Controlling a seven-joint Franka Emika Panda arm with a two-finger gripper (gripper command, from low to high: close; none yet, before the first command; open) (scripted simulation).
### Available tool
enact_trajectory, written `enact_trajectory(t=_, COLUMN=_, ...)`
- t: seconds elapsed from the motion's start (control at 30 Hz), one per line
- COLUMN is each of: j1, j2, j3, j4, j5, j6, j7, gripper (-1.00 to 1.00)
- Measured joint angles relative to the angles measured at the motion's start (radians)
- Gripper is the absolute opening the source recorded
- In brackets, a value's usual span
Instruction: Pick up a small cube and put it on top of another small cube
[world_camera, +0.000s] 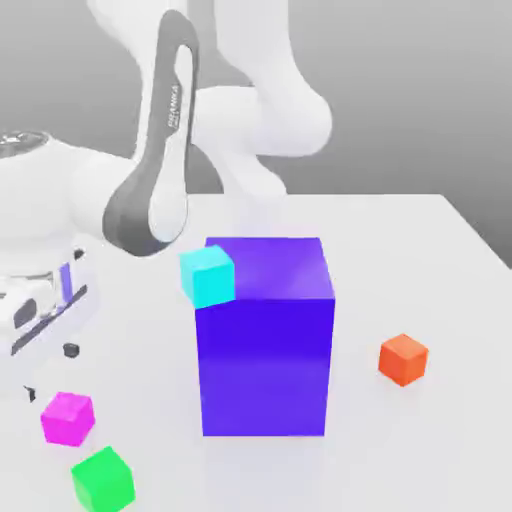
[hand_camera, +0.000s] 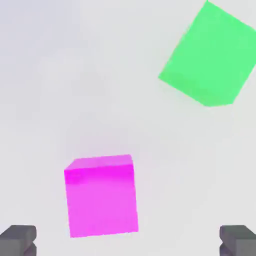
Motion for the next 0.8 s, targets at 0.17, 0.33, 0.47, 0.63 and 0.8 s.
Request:
enact_trajectory(t=0.17, j1=-0.08, j2=0.162, j3=0.095, j4=0.032, j5=0.089, j6=0.124, j7=-0.084, gripper=-1.0)
enact_trajectory(t=0.33, j1=-0.08, j2=0.162, j3=0.095, j4=0.032, j5=0.089, j6=0.122, j7=-0.085, gripper=-1.0)
enact_trajectory(t=0.47, j1=-0.062, j2=0.111, j3=0.072, j4=0.021, j5=0.068, j6=0.084, j7=-0.068, gripper=-1.0)
enact_trajectory(t=0.63, j1=-0.002, j2=-0.044, j3=-0.012, j4=-0.005, j5=-0.11, j6=-0.035, j7=0.034, gripper=-1.0)
enact_trajectory(t=0.8, j1=0.048, j2=-0.171, j3=-0.067, j4=0.017, j5=-0.456, j6=-0.14, j7=0.167, gripper=-1.0)
